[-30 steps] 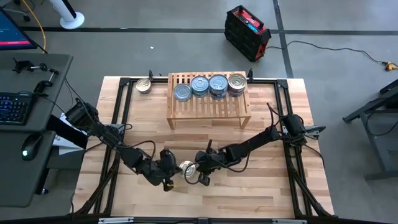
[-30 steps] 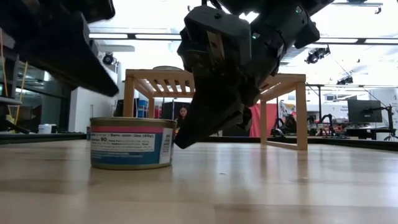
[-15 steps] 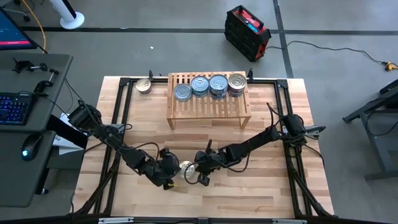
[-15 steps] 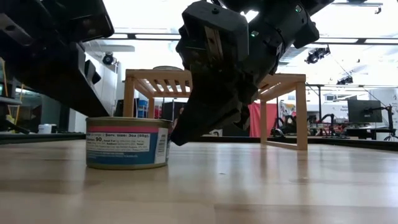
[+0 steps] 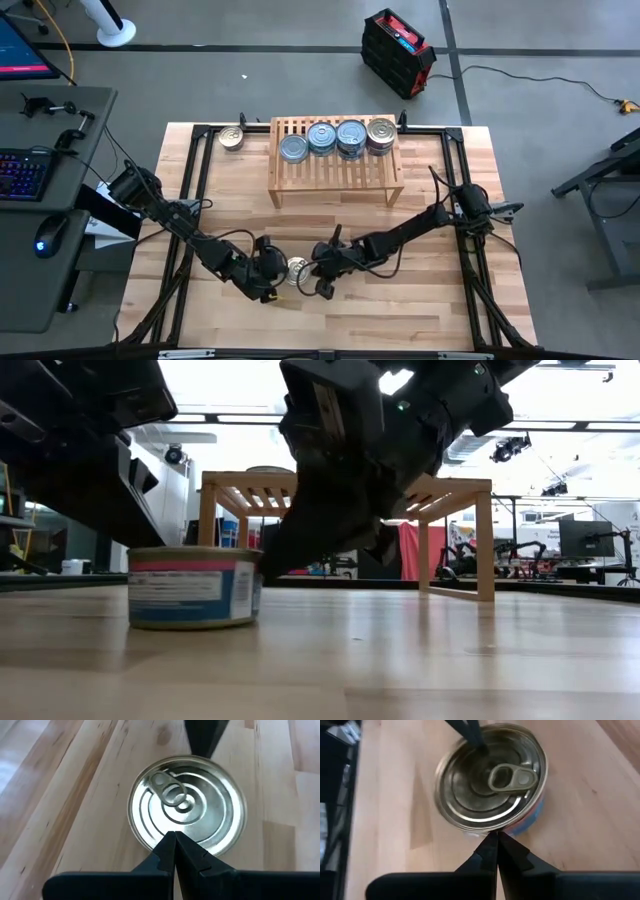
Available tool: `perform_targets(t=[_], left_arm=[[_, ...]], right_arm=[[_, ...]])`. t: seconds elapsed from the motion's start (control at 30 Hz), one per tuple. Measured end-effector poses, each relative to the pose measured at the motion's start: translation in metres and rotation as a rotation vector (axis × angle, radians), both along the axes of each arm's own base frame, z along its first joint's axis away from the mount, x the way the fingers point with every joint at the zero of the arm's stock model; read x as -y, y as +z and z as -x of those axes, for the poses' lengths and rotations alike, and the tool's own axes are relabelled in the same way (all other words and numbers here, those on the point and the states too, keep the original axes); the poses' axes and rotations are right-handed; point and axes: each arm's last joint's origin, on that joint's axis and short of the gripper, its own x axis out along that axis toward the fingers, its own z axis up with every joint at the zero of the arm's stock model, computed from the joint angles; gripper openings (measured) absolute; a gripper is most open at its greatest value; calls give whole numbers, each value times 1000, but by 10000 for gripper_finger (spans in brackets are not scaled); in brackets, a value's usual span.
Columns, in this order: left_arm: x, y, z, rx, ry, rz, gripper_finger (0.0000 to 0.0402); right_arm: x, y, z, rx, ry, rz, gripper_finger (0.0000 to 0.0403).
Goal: Stack canned seafood by type on shelf
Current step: Stack the pink tuna can on the pink tuna cans on the shelf
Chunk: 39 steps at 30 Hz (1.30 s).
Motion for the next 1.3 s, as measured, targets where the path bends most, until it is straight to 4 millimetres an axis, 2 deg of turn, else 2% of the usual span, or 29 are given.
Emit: perform_targets(t=[0.13, 0.3, 0.63, 0.83, 0.93, 1.03, 1.17, 1.3], left_arm=[[0, -1, 1, -8, 0, -5, 0], [0, -6, 4, -55, -22, 1, 0], [-1, -4, 4, -44, -18, -17, 0], [-10, 15, 22, -117, -1, -39, 0], [-6, 28, 25, -63, -28, 18, 0], [6, 33, 25, -55, -144, 137, 0], [20, 27, 26, -45, -206, 159, 0], [19, 15, 22, -47, -152, 105, 0]], right_arm=[[-2, 9, -3, 60, 16, -62, 0], [-1, 34, -3, 146, -13, -89, 0], [8, 42, -4, 175, -35, -67, 0], [13, 71, -6, 282, -35, -108, 0], [14, 85, -9, 310, 3, -53, 0], [17, 100, -14, 296, 39, 24, 0], [23, 117, -18, 227, 77, 113, 0], [28, 132, -19, 190, 88, 195, 0]])
